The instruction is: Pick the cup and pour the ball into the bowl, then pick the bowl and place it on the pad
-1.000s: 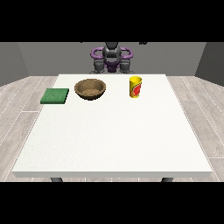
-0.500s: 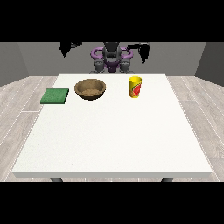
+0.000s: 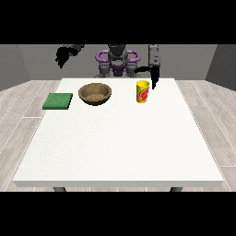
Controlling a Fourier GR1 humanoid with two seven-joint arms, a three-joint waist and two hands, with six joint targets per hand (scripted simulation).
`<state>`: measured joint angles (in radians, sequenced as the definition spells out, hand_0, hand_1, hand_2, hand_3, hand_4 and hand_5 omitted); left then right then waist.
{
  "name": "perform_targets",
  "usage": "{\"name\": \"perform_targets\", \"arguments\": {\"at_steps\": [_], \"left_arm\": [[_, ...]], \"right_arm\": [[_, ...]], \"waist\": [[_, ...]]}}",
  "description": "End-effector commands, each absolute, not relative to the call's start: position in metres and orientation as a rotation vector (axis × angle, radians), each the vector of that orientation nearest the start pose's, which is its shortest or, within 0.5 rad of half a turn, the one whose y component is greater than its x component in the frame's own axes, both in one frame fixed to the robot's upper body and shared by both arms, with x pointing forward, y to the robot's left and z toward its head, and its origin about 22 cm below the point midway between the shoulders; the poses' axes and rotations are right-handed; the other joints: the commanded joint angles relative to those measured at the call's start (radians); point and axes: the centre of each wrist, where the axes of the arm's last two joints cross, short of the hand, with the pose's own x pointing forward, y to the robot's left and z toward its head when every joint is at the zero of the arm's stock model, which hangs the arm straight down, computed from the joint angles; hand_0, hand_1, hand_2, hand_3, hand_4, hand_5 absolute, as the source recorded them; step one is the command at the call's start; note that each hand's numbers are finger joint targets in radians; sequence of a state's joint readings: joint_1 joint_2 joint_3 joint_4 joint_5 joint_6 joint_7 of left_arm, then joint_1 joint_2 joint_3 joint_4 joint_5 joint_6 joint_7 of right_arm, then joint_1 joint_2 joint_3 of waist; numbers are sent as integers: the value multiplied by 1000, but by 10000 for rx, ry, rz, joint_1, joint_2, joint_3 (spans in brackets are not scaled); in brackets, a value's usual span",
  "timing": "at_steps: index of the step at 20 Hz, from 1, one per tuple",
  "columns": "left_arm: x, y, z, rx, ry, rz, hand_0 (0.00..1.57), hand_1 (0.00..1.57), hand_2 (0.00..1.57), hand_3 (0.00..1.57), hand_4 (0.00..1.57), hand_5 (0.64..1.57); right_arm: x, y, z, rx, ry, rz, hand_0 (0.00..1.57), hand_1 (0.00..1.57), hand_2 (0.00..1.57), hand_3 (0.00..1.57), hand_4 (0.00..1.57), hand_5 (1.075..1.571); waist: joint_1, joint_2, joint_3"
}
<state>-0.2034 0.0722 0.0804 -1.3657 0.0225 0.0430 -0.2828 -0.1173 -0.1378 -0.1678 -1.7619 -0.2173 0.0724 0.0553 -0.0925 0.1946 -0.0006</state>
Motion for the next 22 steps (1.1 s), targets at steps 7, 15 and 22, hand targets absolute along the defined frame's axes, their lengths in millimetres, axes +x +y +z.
{"name": "perform_targets", "arguments": {"at_steps": [7, 15, 22], "left_arm": [[300, 248, -58, 781, -17646, -135, 0, 0, 0, 0, 169, 1422], [316, 243, -79, 946, -17374, -11, 0, 0, 0, 0, 645, 1535], [321, 262, -86, 3730, -18184, -341, 1265, 1265, 1571, 1571, 1335, 1483]], "right_arm": [[256, -321, 52, 290, -18059, -581, 0, 0, 0, 0, 667, 1562], [272, -331, 61, 242, -17833, -657, 0, 0, 0, 0, 681, 1566], [273, -346, 111, 1035, -19023, 120, 0, 0, 0, 74, 642, 1568]], "waist": [[-179, -331, 4], [-116, -361, 3], [-1369, 863, -4]]}}
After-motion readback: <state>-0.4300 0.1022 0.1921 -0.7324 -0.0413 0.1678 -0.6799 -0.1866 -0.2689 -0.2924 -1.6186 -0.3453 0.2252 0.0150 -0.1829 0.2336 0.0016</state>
